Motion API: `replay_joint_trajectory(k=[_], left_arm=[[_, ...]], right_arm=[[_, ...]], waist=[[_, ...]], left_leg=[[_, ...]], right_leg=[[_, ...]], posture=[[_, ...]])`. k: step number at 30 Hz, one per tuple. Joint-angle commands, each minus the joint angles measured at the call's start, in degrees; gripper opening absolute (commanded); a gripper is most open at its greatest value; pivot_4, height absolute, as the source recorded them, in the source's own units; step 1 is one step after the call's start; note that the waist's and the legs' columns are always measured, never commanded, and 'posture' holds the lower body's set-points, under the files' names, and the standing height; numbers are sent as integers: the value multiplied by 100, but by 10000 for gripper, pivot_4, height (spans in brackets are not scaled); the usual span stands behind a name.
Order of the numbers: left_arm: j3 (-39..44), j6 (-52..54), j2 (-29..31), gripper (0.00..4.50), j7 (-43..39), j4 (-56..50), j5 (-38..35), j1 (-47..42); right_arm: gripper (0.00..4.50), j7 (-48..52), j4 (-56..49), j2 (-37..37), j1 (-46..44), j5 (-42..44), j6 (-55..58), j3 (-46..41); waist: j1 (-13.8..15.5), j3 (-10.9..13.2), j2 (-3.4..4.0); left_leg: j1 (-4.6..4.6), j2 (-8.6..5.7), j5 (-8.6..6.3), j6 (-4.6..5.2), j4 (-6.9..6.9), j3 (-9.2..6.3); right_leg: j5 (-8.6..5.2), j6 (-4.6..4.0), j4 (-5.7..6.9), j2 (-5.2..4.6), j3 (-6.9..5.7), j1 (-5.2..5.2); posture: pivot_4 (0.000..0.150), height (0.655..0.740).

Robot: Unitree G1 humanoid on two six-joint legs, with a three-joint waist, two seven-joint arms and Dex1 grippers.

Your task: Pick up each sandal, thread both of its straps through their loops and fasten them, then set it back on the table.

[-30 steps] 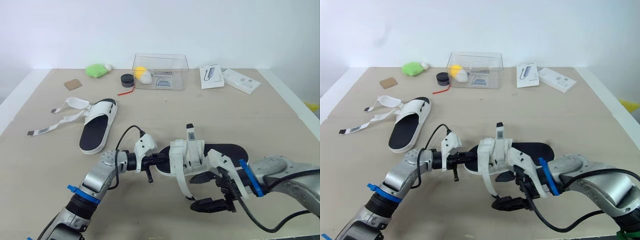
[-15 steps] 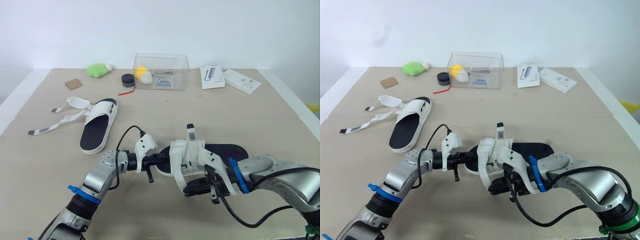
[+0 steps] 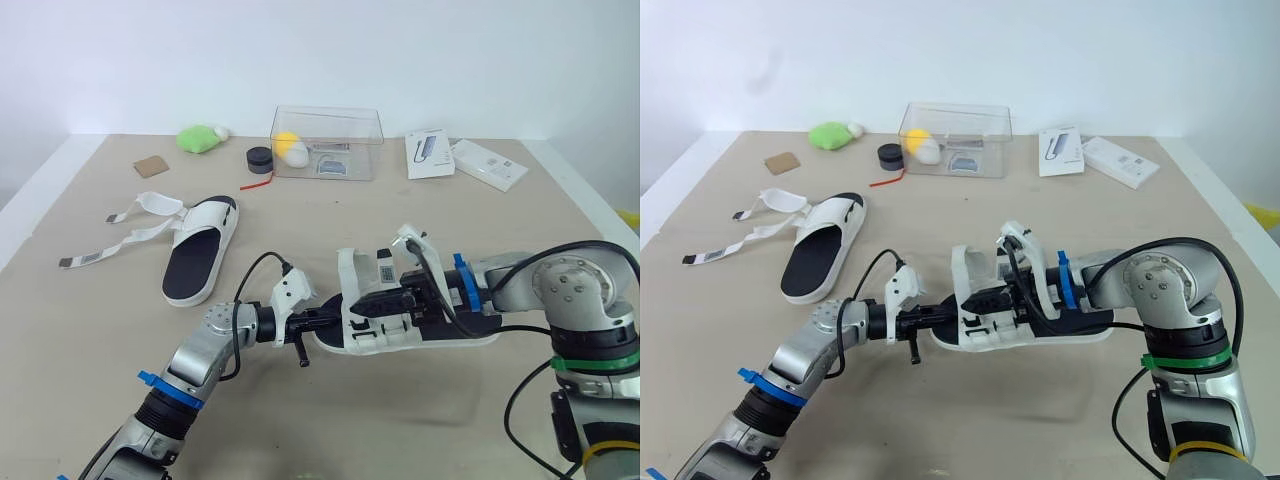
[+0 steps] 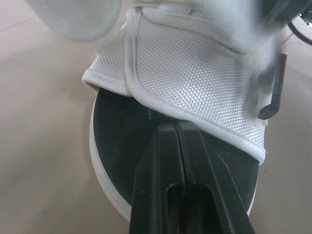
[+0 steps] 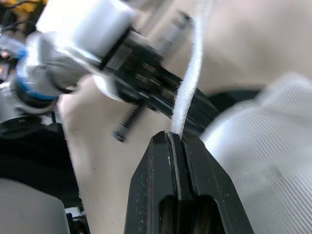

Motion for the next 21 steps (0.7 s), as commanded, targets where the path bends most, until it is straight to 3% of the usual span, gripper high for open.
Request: replay_joint_trajectory(k=[1, 13, 21], left_arm=[[-182, 215, 94, 0, 113, 374, 275, 225], [-215, 198, 106, 0, 123, 355, 281, 258], [-228, 193, 131, 0, 118, 356, 301, 262]], right_arm=[[291, -277, 7, 0, -29, 407, 33, -157], [291, -1490, 914, -233, -210, 2205, 33, -75], [291, -2151, 1243, -237, -236, 2887, 33, -42]], waist=[[-2, 0, 1], [-4, -1, 1], [-5, -1, 1]], left_leg=[[1, 0, 0, 1, 0, -2], [3, 3, -1, 2, 1, 1], [2, 4, -1, 2, 1, 1]], right_leg=[[1, 1, 0, 1, 2, 0], [-2, -5, 0, 6, 0, 3], [-2, -3, 0, 7, 0, 2]], posture=[[1500, 7400], [1500, 7400], [1500, 7400]])
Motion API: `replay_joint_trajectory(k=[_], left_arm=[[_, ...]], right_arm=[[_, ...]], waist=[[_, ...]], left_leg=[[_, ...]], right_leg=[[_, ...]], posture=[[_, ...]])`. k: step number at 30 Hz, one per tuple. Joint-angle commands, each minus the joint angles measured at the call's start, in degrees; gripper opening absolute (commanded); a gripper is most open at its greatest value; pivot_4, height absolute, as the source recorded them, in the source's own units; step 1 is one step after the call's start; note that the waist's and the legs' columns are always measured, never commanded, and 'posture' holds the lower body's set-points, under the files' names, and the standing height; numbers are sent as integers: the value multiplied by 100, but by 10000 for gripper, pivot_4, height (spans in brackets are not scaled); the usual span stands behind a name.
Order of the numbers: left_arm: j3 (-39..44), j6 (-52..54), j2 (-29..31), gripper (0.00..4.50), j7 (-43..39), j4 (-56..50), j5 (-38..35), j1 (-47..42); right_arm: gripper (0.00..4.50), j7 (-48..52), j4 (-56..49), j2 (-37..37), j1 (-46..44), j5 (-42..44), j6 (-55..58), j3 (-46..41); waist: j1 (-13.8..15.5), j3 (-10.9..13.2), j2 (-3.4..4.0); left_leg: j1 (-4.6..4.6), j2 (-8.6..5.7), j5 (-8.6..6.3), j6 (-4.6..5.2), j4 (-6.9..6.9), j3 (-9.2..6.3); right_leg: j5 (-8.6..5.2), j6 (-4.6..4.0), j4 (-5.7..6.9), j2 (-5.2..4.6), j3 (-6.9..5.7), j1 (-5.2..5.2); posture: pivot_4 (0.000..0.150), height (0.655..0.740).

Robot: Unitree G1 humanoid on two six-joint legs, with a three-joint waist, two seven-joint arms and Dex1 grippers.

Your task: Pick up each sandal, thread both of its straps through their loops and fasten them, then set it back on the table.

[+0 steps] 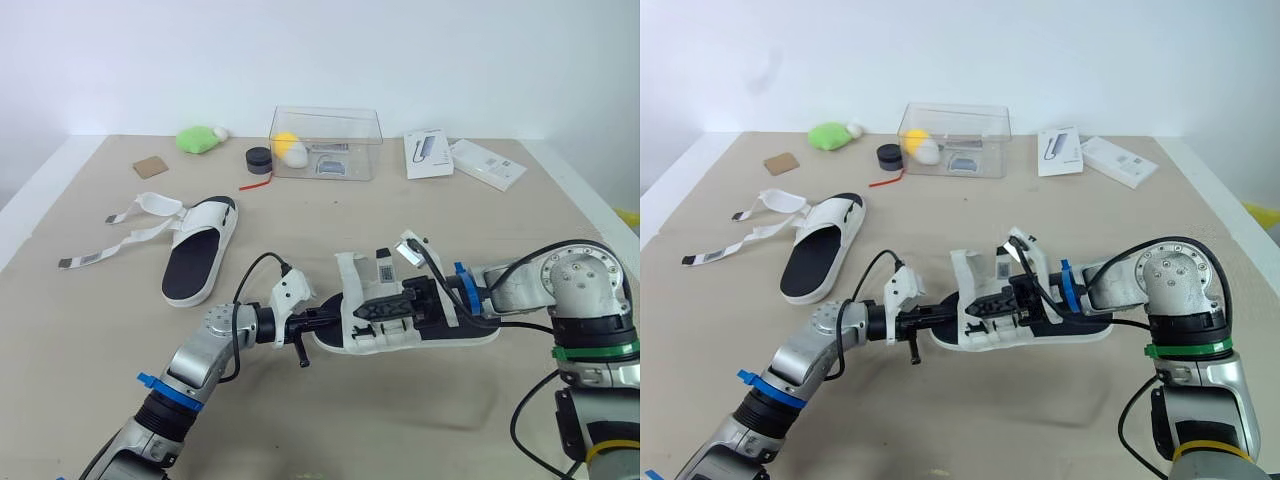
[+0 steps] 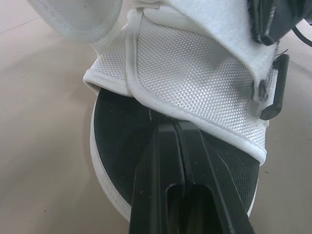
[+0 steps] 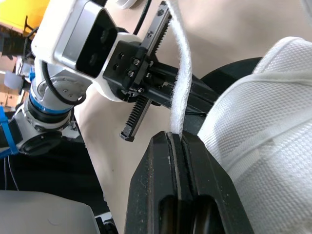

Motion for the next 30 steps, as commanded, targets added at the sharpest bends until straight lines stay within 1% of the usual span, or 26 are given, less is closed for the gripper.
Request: replay_joint_trajectory(k=[1, 7, 12, 17, 27, 30], left_arm=[[-233, 214, 133, 0, 50, 378, 305, 212], [-232, 200, 133, 0, 50, 404, 307, 215], [-238, 208, 132, 0, 47, 396, 302, 232], [-244, 205, 136, 0, 52, 389, 304, 247], [-243, 202, 135, 0, 53, 410, 309, 237], [-239, 199, 132, 0, 56, 413, 309, 230]], right_arm=[[291, -322, 94, -82, -123, 506, 13, -39], [291, -753, 222, -117, -99, 1027, -114, 29], [291, -990, 156, -332, 29, 1375, -245, 223], [291, -1068, -96, -520, 138, 1324, -302, 364], [291, -799, -661, -634, 220, 809, -371, 466], [291, -652, -885, -629, 267, 537, -399, 479]], waist=[[0, 0, 0], [0, 0, 0], [0, 0, 0], [0, 0, 0], [0, 0, 1], [0, 0, 1]], left_leg=[[0, 0, 0, 0, 0, 0], [-1, 0, 0, 1, 0, -1], [-3, 0, -1, 1, 0, -2], [-6, -2, -2, 4, 0, -2], [-9, -2, -10, 16, 0, -12], [-10, -2, -10, 17, 0, -15]], right_leg=[[0, -1, 0, 0, 0, 0], [-1, -1, -1, 0, 0, 0], [-4, -6, -3, -1, 0, -1], [-3, -2, -7, -3, 0, -1], [-7, 1, -19, -6, 0, 0], [-7, 1, -21, -6, -1, 0]], posture=[[1500, 7400], [1500, 7400], [1500, 7400], [1500, 7400], [1500, 7400], [1500, 7400]])
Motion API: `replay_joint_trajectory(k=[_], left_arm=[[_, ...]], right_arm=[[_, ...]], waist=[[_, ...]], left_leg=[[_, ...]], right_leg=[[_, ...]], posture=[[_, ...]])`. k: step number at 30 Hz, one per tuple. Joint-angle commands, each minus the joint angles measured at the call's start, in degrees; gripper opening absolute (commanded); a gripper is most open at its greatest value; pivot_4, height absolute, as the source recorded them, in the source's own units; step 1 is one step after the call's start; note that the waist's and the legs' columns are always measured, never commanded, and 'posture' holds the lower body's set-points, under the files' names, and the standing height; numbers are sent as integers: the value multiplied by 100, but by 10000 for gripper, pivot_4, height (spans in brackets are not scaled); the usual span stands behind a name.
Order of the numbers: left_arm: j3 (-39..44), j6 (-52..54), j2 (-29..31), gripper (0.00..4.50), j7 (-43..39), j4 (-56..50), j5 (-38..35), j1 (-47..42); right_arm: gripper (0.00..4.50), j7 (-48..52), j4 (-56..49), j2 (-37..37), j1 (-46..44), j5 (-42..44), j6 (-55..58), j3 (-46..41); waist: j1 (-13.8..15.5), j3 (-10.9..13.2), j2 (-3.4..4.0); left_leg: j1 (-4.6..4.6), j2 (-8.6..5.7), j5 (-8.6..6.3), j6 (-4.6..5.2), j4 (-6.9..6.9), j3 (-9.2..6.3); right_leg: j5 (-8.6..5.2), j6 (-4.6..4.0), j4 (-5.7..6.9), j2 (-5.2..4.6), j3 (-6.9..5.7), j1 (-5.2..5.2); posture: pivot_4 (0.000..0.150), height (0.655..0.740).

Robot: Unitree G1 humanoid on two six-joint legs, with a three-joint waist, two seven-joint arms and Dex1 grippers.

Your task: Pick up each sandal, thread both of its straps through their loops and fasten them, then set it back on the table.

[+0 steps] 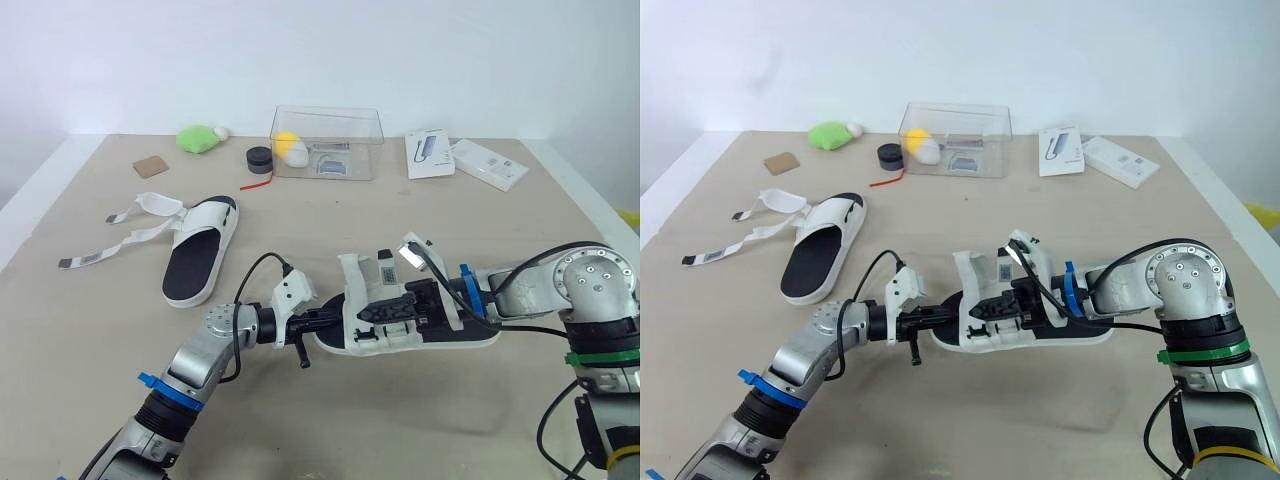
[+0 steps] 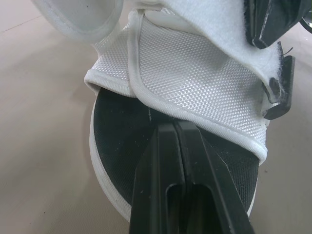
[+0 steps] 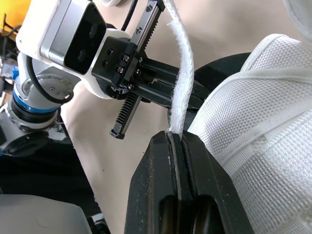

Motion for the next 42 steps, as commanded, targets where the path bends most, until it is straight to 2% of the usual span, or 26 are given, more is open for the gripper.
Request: replay_joint_trajectory(k=[1, 11, 21, 24, 26, 27, 28, 29, 30, 31, 32, 33, 42], left_arm=[[-201, 207, 128, 0, 79, 424, 309, 207], [-190, 215, 150, 0, 60, 418, 303, 214], [-225, 195, 111, 0, 40, 451, 312, 200], [-248, 184, 86, 0, 46, 468, 313, 187], [-244, 177, 78, 0, 46, 481, 313, 177], [-243, 173, 78, 0, 45, 487, 314, 174], [-241, 167, 78, 0, 45, 495, 314, 170], [-237, 164, 82, 0, 44, 499, 313, 167], [-235, 162, 84, 0, 47, 500, 312, 166], [-231, 159, 88, 0, 47, 502, 310, 166], [-227, 157, 92, 0, 45, 505, 307, 165], [-225, 148, 94, 0, 43, 517, 307, 164], [-223, 106, 68, 0, 44, 592, 309, 107]], right_arm=[[291, 218, -419, -115, 130, -345, 74, 83], [291, 861, -928, -144, 244, -876, 75, 42], [291, 1458, -1359, -467, 349, -1326, 226, 107], [9479, 1570, -1417, -463, 381, -1520, 188, 98], [18553, 1672, -1447, -470, 400, -1629, 184, 82], [19672, 1717, -1450, -471, 404, -1658, 186, 66], [26442, 1769, -1443, -461, 401, -1667, 178, 28], [29030, 1795, -1389, -442, 377, -1612, 190, -41], [33980, 1845, -1341, -443, 339, -1568, 191, -117], [36066, 1874, -1279, -416, 301, -1513, 159, -209], [41276, 1872, -1186, -387, 258, -1446, 171, -278], [44141, 1840, -1090, -345, 205, -1459, 173, -319], [44721, 854, -485, 559, -81, -1585, 179, -646]], waist=[[0, 0, 0], [0, -1, 2], [4, -2, 3], [6, -3, 2], [5, -5, 4], [4, -6, 2], [4, -6, 2], [4, -7, 2], [4, -7, 2], [4, -7, 2], [4, -7, 2], [4, -7, 2], [1, -8, 6]], left_leg=[[0, 0, 0, 0, 0, -2], [-3, 0, 0, 1, 0, -9], [-22, -5, -4, 6, -1, -16], [-28, -11, -7, 10, -1, -18], [-29, -12, -8, 11, 0, -14], [-28, -14, -8, 11, 1, -14], [-27, -14, -8, 11, 4, -19], [-27, -14, -8, 11, 4, -19], [-26, -14, -8, 11, 4, -19], [-25, -14, -8, 11, 5, -19], [-25, -14, -8, 12, 5, -19], [-25, -14, -8, 11, 5, -19], [-28, -9, -6, 14, 10, -16]], right_leg=[[0, -1, -1, 0, 0, 0], [-1, -1, -4, 0, -3, -1], [-2, 7, -26, -7, -14, -3], [-2, 16, -34, -16, -18, -2], [1, 21, -37, -17, -13, -2], [2, 22, -37, -19, -13, -1], [2, 22, -37, -19, -16, 0], [3, 22, -37, -19, -16, 1], [3, 21, -37, -19, -16, 1], [3, 21, -37, -19, -16, 1], [3, 21, -37, -19, -16, 1], [3, 21, -37, -18, -16, 1], [16, 17, -36, -11, -13, 0]], posture=[[1500, 7400], [1500, 7400], [1500, 7400], [1500, 7400], [1500, 7400], [1500, 7400], [1500, 7400], [1500, 7400], [1500, 7400], [1500, 7400], [1500, 7400], [1500, 7400], [1500, 7400]])
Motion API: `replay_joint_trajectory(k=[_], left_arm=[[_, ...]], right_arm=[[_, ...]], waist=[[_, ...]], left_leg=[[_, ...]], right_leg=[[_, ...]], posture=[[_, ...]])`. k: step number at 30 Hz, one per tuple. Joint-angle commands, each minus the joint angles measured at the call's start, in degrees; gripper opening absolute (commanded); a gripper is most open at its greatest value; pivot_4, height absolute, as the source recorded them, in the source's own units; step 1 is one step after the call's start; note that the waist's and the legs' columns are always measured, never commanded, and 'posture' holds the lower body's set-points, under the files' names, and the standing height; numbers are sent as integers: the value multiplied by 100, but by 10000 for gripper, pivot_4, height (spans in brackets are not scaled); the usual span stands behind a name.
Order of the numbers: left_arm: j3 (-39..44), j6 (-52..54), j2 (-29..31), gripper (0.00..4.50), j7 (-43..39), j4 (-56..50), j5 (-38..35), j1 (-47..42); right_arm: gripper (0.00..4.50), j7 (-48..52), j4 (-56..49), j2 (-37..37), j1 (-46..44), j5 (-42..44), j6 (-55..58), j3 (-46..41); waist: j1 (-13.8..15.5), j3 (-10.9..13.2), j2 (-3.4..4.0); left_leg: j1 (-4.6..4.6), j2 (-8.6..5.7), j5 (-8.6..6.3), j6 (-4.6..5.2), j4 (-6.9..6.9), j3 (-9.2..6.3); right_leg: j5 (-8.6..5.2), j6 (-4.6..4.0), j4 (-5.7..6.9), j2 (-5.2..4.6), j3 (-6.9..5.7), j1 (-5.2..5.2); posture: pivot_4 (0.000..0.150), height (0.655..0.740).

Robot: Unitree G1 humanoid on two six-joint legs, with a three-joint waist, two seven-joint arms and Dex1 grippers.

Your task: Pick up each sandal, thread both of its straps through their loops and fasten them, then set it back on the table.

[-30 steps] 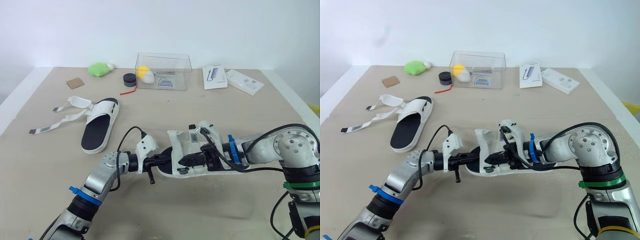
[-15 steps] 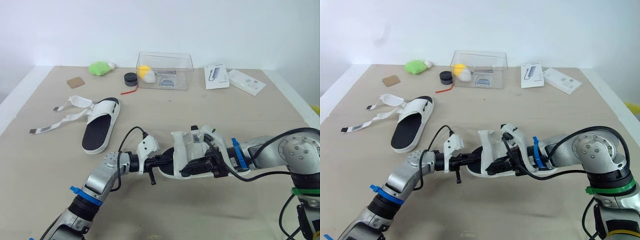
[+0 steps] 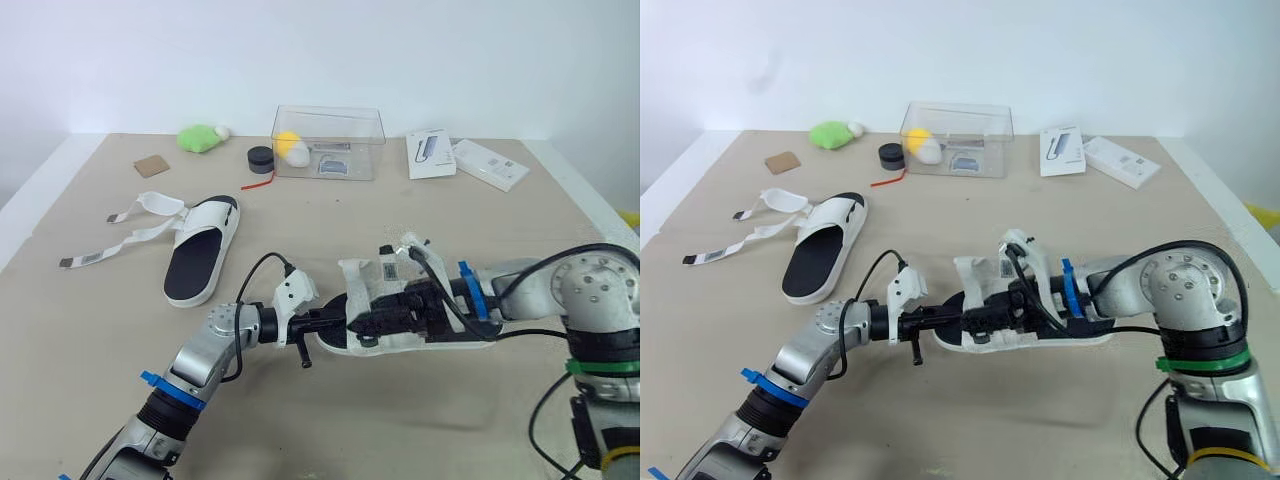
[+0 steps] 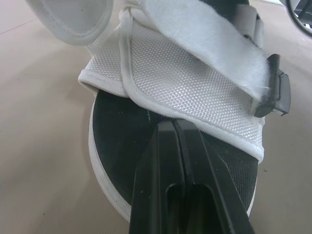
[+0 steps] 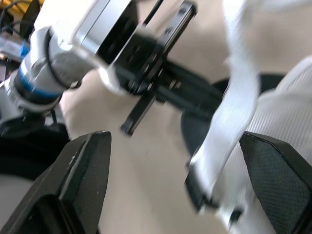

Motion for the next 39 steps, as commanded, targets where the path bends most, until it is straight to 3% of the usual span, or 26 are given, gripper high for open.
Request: replay_joint_trajectory(k=[1, 4, 5, 12, 13, 23, 29, 30, 32, 35, 36, 39], left_arm=[[-176, 208, 107, 0, 89, 489, 308, 198], [-181, 217, 110, 0, 97, 467, 308, 222], [-182, 218, 111, 0, 99, 466, 308, 225], [-176, 201, 85, 0, 113, 499, 313, 202], [-177, 198, 81, 0, 114, 506, 314, 200], [-187, 185, 66, 0, 110, 540, 326, 186], [-210, 173, 53, 0, 103, 555, 335, 180], [-217, 172, 51, 0, 102, 552, 337, 184], [-222, 173, 51, 0, 97, 540, 334, 192], [-222, 163, 61, 0, 87, 530, 332, 217], [-227, 159, 62, 0, 81, 528, 332, 228], [-240, 153, 57, 0, 71, 530, 331, 234]], right_arm=[[40742, -322, 68, 95, -75, -103, 21, -258], [33054, -528, 189, 243, -108, -166, -8, -368], [27165, -591, 234, 301, -130, -179, -7, -421], [2693, -665, 230, 332, -150, -344, 160, -467], [1174, -591, 148, 275, -106, -328, 230, -424], [1174, -88, -340, -47, 144, -301, 317, -156], [1174, 93, -228, -36, 45, -211, 315, -436], [7500, 164, -184, -119, 6, -127, 316, -508], [12685, 354, -123, -345, -45, 84, 317, -660], [24966, 787, -11, -790, -58, 846, 317, -796], [24966, 995, -145, -1078, 104, 1035, 317, -819], [37263, 1349, -730, -1617, 744, 1141, 317, -832]], waist=[[0, 0, 0], [-1, 0, 1], [-1, 0, 1], [-1, -1, 2], [-1, -1, 2], [2, -1, 3], [2, 0, 3], [2, 0, 3], [3, 0, 4], [3, 0, 5], [3, 0, 4], [22, 1, 7]], left_leg=[[-2, -1, 0, 0, 0, 1], [-1, -1, 0, 0, 1, 5], [-2, -1, 0, 0, 1, 5], [-1, 0, 0, 0, 1, 4], [-1, 0, 0, 0, 1, 6], [-3, -3, 0, 0, 2, 4], [-3, -5, 0, 0, 4, 4], [-4, -6, 0, 0, 4, 3], [-4, -6, 0, 0, 4, 4], [-3, -9, 0, 0, 3, 5], [-3, -9, 0, 0, 3, 5], [-10, -4, 2, 4, 3, 2]], right_leg=[[0, 1, 0, -1, 1, 0], [3, 5, 0, -2, 6, -1], [3, 5, 0, -1, 6, -1], [3, 4, 0, 1, 6, -1], [4, 5, 0, 1, 7, -1], [3, 5, 0, -4, 5, -1], [3, 6, 0, -6, 5, -1], [3, 6, 0, -6, 5, -1], [3, 6, 0, -6, 5, -1], [3, 7, -2, -9, 6, -1], [3, 7, -2, -9, 6, -1], [1, 4, -2, -10, -6, 0]], posture=[[1500, 7400], [1500, 7400], [1500, 7400], [1500, 7400], [1500, 7400], [1500, 7400], [1500, 7400], [1500, 7400], [1500, 7400], [1500, 7400], [1500, 7400], [1500, 7400]])
